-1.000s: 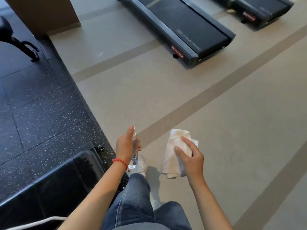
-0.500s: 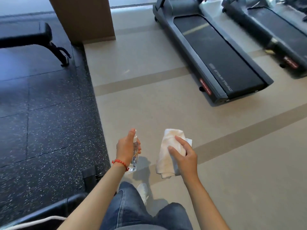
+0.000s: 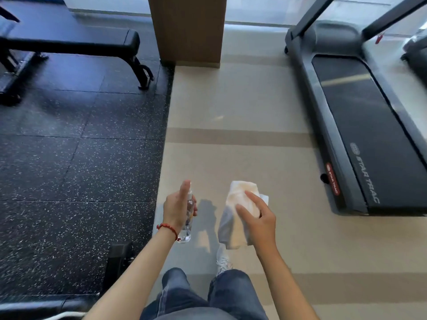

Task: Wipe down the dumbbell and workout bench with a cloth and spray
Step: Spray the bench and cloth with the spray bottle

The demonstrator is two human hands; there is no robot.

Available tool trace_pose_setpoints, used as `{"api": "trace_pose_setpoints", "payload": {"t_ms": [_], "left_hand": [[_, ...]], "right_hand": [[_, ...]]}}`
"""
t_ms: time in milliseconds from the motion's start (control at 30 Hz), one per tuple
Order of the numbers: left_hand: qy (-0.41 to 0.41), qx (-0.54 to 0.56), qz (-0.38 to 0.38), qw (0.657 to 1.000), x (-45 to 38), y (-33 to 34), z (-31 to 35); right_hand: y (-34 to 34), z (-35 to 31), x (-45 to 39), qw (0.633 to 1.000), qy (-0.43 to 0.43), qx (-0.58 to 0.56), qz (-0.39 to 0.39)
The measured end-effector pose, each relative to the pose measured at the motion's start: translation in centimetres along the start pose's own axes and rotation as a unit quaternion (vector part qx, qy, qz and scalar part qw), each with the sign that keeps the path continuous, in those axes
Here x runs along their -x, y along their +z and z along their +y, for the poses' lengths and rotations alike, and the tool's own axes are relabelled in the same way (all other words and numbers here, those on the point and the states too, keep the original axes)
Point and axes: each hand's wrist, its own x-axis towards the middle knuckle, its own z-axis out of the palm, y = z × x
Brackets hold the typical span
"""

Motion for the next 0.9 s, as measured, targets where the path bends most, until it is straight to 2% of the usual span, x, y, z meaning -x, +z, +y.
{"api": "trace_pose_setpoints", "payload": {"t_ms": [233, 367, 600, 900], "left_hand": [[-0.002, 0.025, 0.065, 0.998, -6.3, 3.4, 4.9], [-0.011, 0.039, 0.096, 0.995, -11.5, 3.7, 7.4], [-0.009, 0.045, 0.115, 0.992, -24.3, 1.9, 12.3], [-0.027, 0.041, 0.119, 0.992, -40.3, -4.3, 21.2]], "right_hand": [[0.3, -5.3, -10.2, 0.997, -0.015, 0.047, -0.058], [3.1, -7.6, -15.8, 0.993, -0.018, 0.074, -0.091], [12.2, -11.3, -26.7, 0.986, -0.032, 0.114, -0.116], [26.1, -20.5, -38.5, 0.984, -0.041, 0.098, -0.141]]}}
